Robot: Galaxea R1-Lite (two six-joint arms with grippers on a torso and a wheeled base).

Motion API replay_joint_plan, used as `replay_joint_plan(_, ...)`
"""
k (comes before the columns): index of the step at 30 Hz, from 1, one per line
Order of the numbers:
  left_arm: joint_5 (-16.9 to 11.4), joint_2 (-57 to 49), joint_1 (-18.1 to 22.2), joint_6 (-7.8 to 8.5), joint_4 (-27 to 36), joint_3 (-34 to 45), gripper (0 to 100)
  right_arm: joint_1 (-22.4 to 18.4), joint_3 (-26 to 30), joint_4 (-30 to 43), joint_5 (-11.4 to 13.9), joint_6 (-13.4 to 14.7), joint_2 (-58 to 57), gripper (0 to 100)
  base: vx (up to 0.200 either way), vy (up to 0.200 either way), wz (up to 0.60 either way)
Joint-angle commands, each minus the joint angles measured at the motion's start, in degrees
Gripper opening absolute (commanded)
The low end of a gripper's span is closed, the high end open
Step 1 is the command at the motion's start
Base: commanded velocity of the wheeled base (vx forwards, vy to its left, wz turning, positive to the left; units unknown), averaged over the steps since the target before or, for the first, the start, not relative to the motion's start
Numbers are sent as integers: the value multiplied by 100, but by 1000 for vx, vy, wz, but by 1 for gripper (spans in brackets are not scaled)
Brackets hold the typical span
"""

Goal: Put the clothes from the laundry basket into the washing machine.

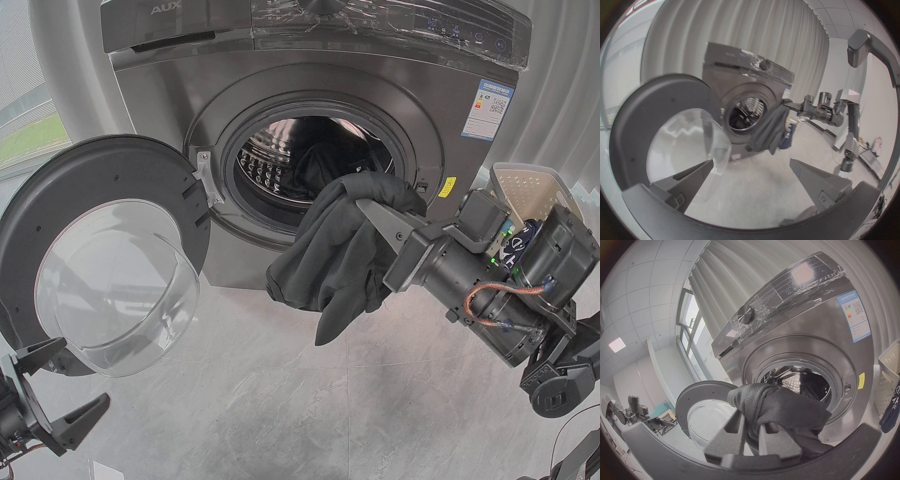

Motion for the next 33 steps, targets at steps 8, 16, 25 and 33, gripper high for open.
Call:
replay_joint_plan(8, -234, 3347, -2196, 15, -1146, -657, 100, 62, -820, 62, 3, 124, 587, 0, 0, 0, 0)
replay_joint_plan(16, -243, 4665, -2644, -47, -2095, -736, 100, 18, -776, 53, -15, 133, 587, 0, 0, 0, 0)
replay_joint_plan(25, -252, 5474, -2785, -187, -2702, -921, 100, 44, -776, 27, -15, 142, 570, 0, 0, 0, 0)
replay_joint_plan(33, -252, 5878, -2741, -337, -3203, -1061, 100, 44, -644, 35, -15, 142, 429, 0, 0, 0, 0)
